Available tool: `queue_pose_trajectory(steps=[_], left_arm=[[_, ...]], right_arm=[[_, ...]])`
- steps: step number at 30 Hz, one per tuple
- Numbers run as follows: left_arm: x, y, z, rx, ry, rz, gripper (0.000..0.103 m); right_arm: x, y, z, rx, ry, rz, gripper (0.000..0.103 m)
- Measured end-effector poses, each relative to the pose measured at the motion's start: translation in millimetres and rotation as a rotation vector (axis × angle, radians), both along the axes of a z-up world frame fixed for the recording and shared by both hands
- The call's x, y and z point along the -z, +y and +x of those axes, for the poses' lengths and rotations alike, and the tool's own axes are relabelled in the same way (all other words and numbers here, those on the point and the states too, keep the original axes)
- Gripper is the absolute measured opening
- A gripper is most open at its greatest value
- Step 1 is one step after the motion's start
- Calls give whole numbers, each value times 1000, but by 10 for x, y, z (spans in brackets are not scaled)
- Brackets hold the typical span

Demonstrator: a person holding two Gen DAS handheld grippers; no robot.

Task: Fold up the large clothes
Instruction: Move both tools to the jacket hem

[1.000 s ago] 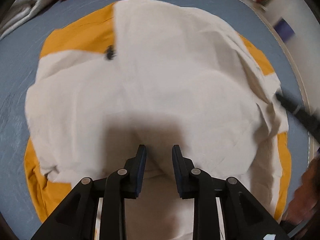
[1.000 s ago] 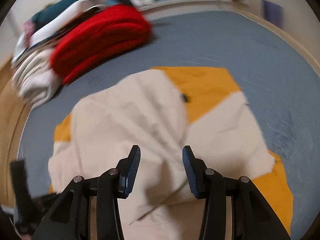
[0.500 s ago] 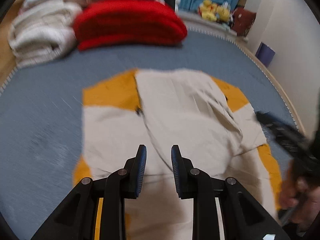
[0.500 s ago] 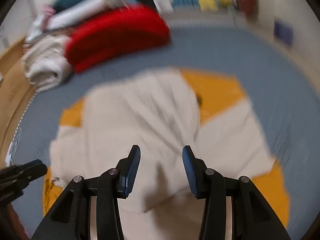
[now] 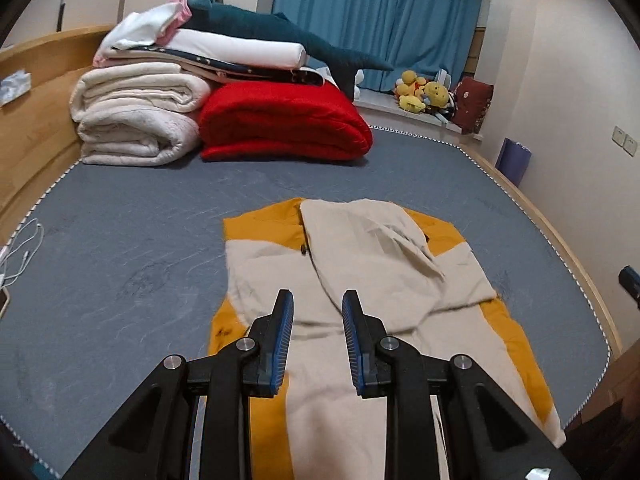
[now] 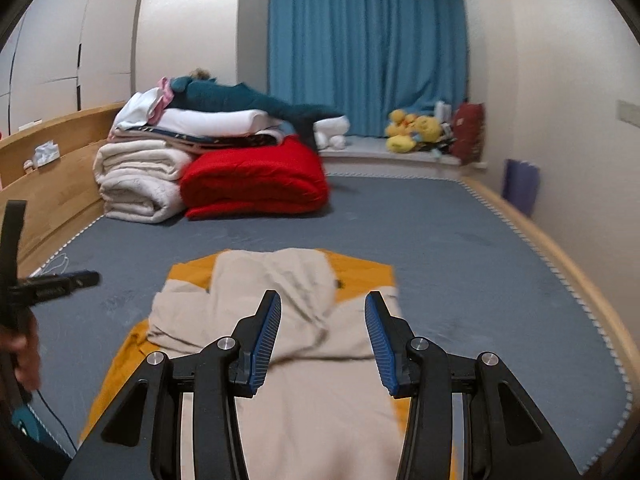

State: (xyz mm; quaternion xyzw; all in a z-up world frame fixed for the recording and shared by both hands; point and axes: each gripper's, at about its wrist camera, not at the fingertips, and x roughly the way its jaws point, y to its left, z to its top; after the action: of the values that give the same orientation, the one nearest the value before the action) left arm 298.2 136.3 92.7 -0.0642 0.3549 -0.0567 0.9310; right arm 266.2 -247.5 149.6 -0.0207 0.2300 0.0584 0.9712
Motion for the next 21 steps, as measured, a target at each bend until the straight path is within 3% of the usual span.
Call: queue_pose_trajectory(steps=[5,7,11,14,19,21], left_arm=[[95,1,-724,22,25,-31,13],[216,-28,-999,33,71,-18,11],[334,-12,-1420,29,94,-9,9],[432,78,-1640,1,130,-25,9],[547,461,-1743,-106,238,-203,8],[667,573,-1716,-152,275,-239,8]], right_arm=[[-144,-614,-709,81,-23,7,45],[-121,-829,-924,109,-33,17,45],[113,-1190,-1273,165,-40,17,45],[379,-1440,-1362,218,15,27,45],[678,-1831,-1302,271,139,129,45],[804,-1941,-1209,260,216,197,45]])
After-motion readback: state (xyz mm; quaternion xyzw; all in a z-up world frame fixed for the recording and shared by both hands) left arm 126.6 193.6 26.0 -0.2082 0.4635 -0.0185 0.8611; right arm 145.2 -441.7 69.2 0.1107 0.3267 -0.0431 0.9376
